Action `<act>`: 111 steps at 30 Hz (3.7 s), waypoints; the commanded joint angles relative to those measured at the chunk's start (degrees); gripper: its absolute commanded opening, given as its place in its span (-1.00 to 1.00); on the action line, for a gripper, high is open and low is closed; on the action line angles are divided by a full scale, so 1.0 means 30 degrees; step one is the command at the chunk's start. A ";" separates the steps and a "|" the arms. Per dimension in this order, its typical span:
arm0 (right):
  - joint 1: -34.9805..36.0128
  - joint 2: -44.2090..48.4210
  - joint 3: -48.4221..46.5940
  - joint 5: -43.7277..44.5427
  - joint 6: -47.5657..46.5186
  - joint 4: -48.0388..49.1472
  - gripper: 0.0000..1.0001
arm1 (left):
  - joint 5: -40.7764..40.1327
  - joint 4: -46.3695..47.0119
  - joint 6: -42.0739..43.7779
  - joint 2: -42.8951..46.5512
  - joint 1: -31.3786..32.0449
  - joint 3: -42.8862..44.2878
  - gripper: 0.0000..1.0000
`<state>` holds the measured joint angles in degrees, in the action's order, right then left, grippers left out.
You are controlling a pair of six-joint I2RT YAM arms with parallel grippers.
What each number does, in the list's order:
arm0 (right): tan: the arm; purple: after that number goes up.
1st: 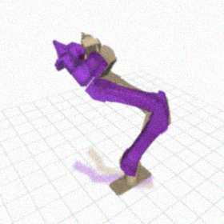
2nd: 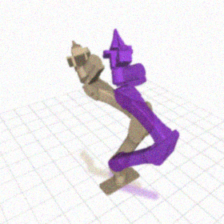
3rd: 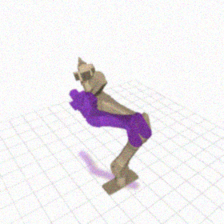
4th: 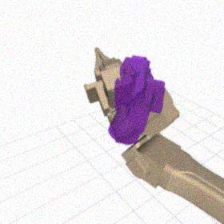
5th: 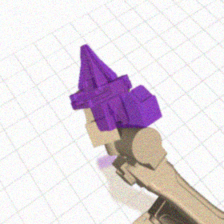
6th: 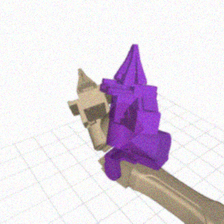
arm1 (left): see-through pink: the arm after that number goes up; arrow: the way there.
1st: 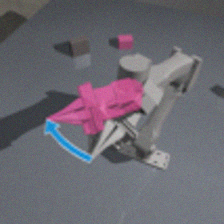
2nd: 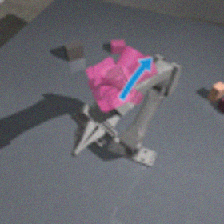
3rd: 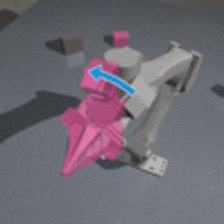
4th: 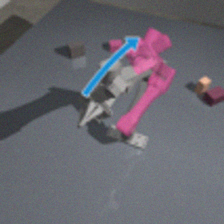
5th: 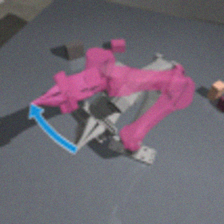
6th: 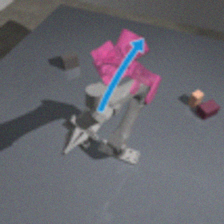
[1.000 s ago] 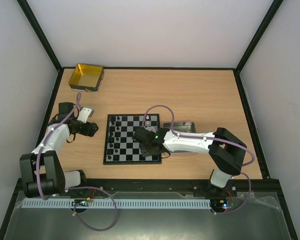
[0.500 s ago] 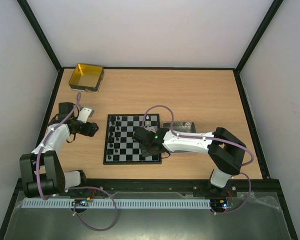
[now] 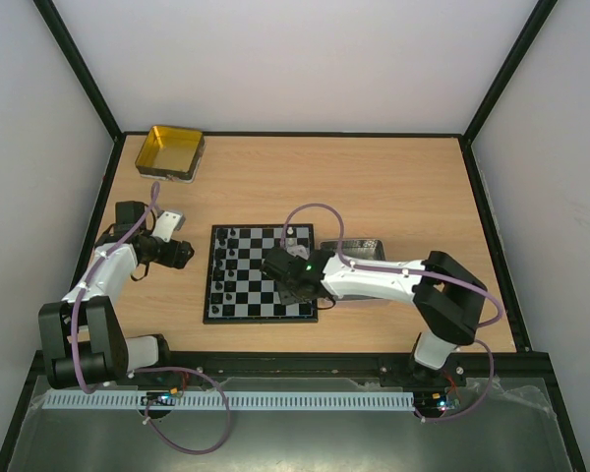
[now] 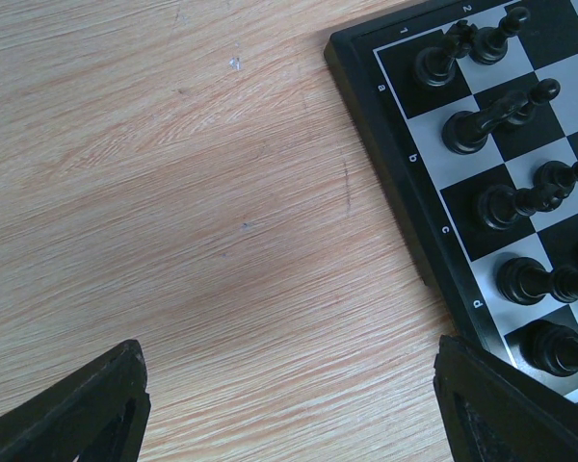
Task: Set up the chess pieces on the board
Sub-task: Place the chess piece on the chessboard, then pick up the chess piece from the storage box.
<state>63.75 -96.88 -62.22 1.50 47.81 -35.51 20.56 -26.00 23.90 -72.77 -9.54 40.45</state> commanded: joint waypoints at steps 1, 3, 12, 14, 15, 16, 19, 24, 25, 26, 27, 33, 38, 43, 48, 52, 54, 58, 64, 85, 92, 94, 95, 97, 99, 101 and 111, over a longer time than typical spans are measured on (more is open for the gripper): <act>-0.0367 0.1526 -0.0600 0.1209 0.0256 -0.1089 -0.64 | 0.0294 0.0170 -0.0115 0.0144 0.0104 -0.0039 0.62; -0.0418 0.1739 -0.0643 0.1201 0.0236 -0.1253 -0.64 | 0.0255 0.0199 -0.0141 0.0107 0.0104 -0.0039 0.62; -0.0858 0.2866 -0.0159 0.1934 0.0513 -0.1878 -0.64 | 0.0178 0.0203 -0.0114 0.0214 0.0111 -0.0093 0.62; -0.1502 0.3818 0.0315 0.2234 0.0581 -0.2369 -0.63 | 0.0207 0.0200 -0.0087 0.0208 0.0104 -0.0093 0.62; -0.1971 0.4319 0.0710 0.2161 0.0622 -0.2398 -0.63 | 0.0208 0.0199 -0.0086 0.0227 0.0111 -0.0108 0.62; -0.2462 0.4861 0.1232 0.2016 0.0733 -0.2406 -0.61 | 0.0238 0.0159 -0.0086 0.0230 0.0105 -0.0082 0.62; -0.3655 0.6165 0.2750 0.1447 0.0785 -0.2235 -0.45 | 0.0284 0.0137 -0.0086 0.0140 0.0174 -0.0015 0.62; -0.4605 0.6715 0.4433 0.0715 0.0500 -0.1775 -0.43 | 0.0289 0.0086 -0.0086 0.0059 0.0309 0.0044 0.62; -0.4670 0.6673 0.4729 0.0432 0.0411 -0.1595 -0.42 | 0.0292 0.0083 -0.0097 0.0011 0.0309 0.0045 0.62; -0.4755 0.6584 0.4880 0.0339 0.0355 -0.1507 -0.42 | 0.0270 0.0082 -0.0098 -0.0014 0.0335 0.0063 0.62; -0.4817 0.6536 0.5023 0.0221 0.0297 -0.1456 -0.42 | 0.0242 0.0082 -0.0088 -0.0064 0.0360 0.0073 0.62; -0.5158 0.6140 0.5223 -0.0238 -0.0061 -0.1157 -0.32 | 0.0080 0.0165 -0.0185 -0.0600 0.0535 0.0152 0.62; -0.5473 0.5539 0.5266 -0.0777 -0.0368 -0.0704 -0.30 | -0.0072 0.0213 -0.0291 -0.0990 0.0573 0.0210 0.62; -0.5665 0.4938 0.5504 -0.1456 -0.0496 -0.0096 -0.31 | -0.0449 0.0232 -0.0349 -0.0978 0.0572 0.0140 0.62; -0.5846 0.4642 0.5933 -0.1894 -0.0508 0.0357 -0.31 | -0.0666 0.0285 -0.0407 -0.1123 0.0573 0.0118 0.63; -0.5979 0.4608 0.6158 -0.2096 -0.0550 0.0517 -0.31 | -0.0678 0.0359 -0.0459 -0.1474 0.0573 0.0154 0.63; -0.5995 0.4460 0.6213 -0.2217 -0.0605 0.0581 -0.31 | -0.0631 0.0397 -0.0467 -0.1647 0.0573 0.0197 0.63; -0.6039 0.4392 0.6345 -0.2312 -0.0703 0.0673 -0.37 | -0.0583 0.0433 -0.0551 -0.1857 0.0575 0.0280 0.62; -0.6100 0.4461 0.6399 -0.2372 -0.0820 0.0564 -0.47 | -0.0641 0.0434 -0.0584 -0.1902 0.0602 0.0312 0.62; -0.6612 0.5089 0.4753 -0.1164 -0.1649 -0.1279 -0.75 | -0.0665 0.0533 -0.0668 -0.1890 0.0628 0.0370 0.63; -0.6778 0.5475 0.4034 -0.0866 -0.1875 -0.2204 -0.75 | -0.0693 0.0549 -0.0672 -0.1986 0.0716 0.0412 0.63; -0.6776 0.5603 0.3863 -0.0807 -0.1903 -0.2466 -0.75 | -0.0722 0.0544 -0.0672 -0.1992 0.0762 0.0418 0.63; -0.6776 0.5692 0.3790 -0.0768 -0.1915 -0.2561 -0.75 | -0.0706 0.0543 -0.0672 -0.1992 0.0776 0.0417 0.63; -0.6799 0.5826 0.3711 -0.0713 -0.1991 -0.2736 -0.76 | -0.0745 0.0536 -0.0672 -0.1953 0.0778 0.0408 0.62; -0.6778 0.5845 0.3768 -0.0691 -0.2201 -0.2815 -0.71 | -0.0750 0.0534 -0.0672 -0.1945 0.0806 0.0431 0.63; -0.6778 0.5688 0.3692 -0.0962 -0.2472 -0.3024 -0.54 | -0.0758 0.0490 -0.0672 -0.1915 0.0807 0.0407 0.63; -0.6776 0.4845 0.3138 -0.2251 -0.3581 -0.3681 -0.32 | -0.0788 0.0571 -0.0686 -0.1914 0.0836 0.0383 0.62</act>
<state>43.55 -80.97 -50.72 -4.21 39.05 -43.72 18.35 -24.69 22.24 -78.32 -7.29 40.45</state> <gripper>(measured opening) 0.348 0.813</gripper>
